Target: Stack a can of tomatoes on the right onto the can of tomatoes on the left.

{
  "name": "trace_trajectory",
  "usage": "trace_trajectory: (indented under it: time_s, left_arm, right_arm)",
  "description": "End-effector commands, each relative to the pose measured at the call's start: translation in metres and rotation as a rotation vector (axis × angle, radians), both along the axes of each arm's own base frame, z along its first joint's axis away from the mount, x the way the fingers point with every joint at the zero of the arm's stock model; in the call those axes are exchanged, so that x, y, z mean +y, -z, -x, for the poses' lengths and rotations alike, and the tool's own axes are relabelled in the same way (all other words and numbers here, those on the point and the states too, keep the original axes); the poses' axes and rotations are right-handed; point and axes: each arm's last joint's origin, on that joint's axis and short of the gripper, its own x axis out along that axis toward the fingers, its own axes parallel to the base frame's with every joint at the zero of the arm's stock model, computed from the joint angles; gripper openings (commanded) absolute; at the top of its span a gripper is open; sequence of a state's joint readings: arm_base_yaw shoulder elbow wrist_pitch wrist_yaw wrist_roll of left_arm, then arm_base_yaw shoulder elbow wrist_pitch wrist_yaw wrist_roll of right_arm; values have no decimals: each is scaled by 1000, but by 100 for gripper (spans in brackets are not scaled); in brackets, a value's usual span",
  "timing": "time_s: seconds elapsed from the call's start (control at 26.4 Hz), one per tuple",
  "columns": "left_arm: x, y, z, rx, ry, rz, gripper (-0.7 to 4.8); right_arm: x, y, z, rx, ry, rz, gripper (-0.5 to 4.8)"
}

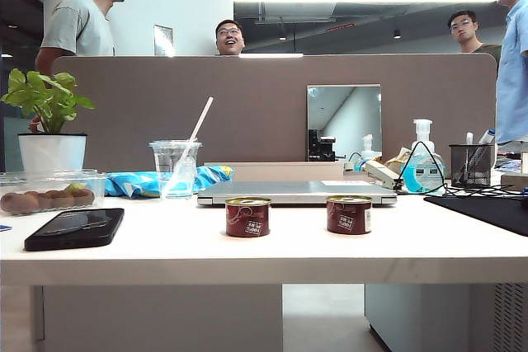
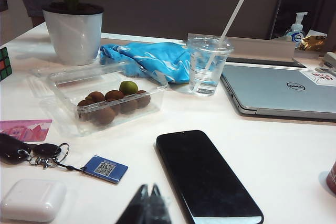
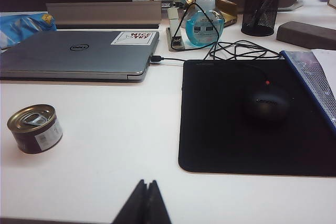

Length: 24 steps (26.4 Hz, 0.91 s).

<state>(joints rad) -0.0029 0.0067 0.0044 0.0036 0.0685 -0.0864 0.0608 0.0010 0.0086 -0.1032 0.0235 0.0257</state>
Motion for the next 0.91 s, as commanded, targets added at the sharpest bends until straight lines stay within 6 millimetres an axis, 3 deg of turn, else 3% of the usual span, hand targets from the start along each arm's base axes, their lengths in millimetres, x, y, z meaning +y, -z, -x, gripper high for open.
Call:
trace_trajectory:
  time_s: [0.04,0.38,0.49,0.76,0.79,0.91]
  left_arm:
    - [0,-2,0,-14,2,-1,-4]
    - [0,-3,0,-18,2,0,-4]
    - [-1,-8,1,-31,34,-1,-4]
    - [-8,-59,17,-176,297,-28,-4]
    - [-9,-71,21,-188,341,-11,-4]
    - [-11,-87,23,-143,413,8,-4]
  right_arm:
    - [0,1,-1,-11,-1,2,-9]
    - [0,-13,2,-63,0,-41,-9]
    - [0,-37,9,-85,0,-43,-9]
    - [-2,-111,41,-222,-12,-50,-9]
    - [-1,-127,48,-211,-55,-41,-9]
    - [1,-147,52,-132,-125,-32,-9]
